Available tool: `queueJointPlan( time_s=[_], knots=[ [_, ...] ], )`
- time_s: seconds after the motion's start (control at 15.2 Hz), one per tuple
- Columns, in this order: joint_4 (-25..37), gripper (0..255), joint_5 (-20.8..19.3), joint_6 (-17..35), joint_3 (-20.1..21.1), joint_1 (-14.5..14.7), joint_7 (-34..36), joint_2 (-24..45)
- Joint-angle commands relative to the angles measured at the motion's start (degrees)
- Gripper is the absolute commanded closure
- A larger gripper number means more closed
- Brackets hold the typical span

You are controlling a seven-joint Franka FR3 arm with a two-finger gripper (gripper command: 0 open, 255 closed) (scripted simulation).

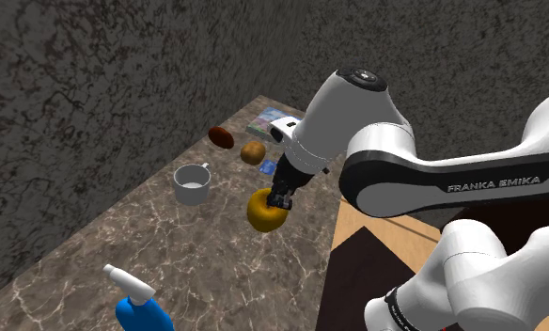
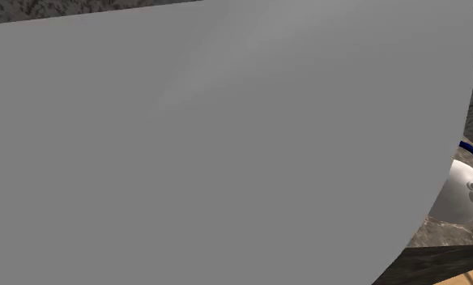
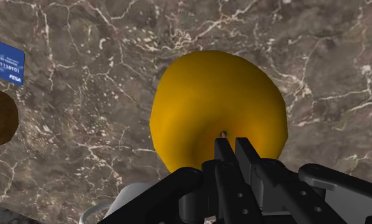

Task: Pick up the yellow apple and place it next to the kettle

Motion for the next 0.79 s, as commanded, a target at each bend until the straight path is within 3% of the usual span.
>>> queueJointPlan(
  time_s=[0.0,0.73],
  knots=[
    [1.1,255,0.2,-1.9,-0.2,0.1,-0.4,-0.8],
    [7.7,255,0.6,-11.1,-0.8,0.3,-1.4,-3.4]
  ],
)
